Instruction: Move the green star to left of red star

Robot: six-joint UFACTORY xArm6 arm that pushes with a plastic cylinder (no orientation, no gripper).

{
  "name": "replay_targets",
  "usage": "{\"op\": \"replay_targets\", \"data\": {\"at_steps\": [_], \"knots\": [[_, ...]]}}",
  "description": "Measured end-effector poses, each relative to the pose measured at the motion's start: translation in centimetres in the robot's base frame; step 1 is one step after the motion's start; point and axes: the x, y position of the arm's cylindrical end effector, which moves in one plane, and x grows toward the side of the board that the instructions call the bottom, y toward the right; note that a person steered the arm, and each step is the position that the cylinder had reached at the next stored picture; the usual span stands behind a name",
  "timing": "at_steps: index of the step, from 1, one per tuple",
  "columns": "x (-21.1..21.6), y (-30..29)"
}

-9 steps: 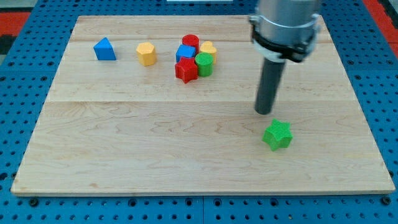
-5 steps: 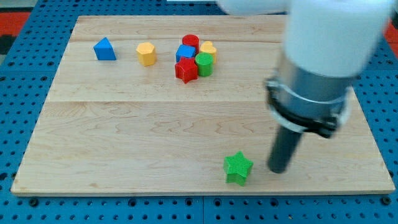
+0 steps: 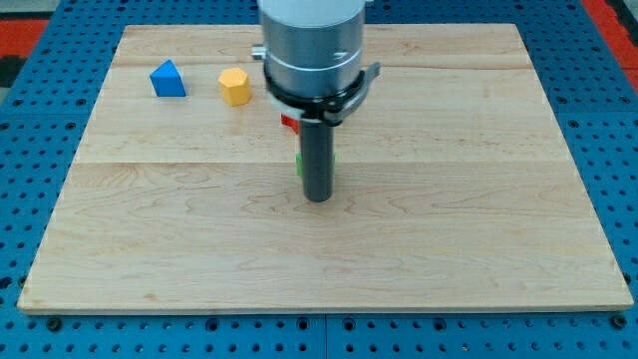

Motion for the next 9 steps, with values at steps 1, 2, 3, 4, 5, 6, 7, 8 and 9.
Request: {"op": "replay_targets", "data": {"at_steps": [1, 2, 3, 4, 5, 6, 7, 8, 9], "knots": [[-1.5, -0.5], [-2.4, -3.0], [-2.6, -0.2], [-3.7, 0.9], [-4.5, 0.8], [-4.5, -1.2], [-4.5, -4.5], [-4.5, -6.5], [-4.2, -8.1]]}}
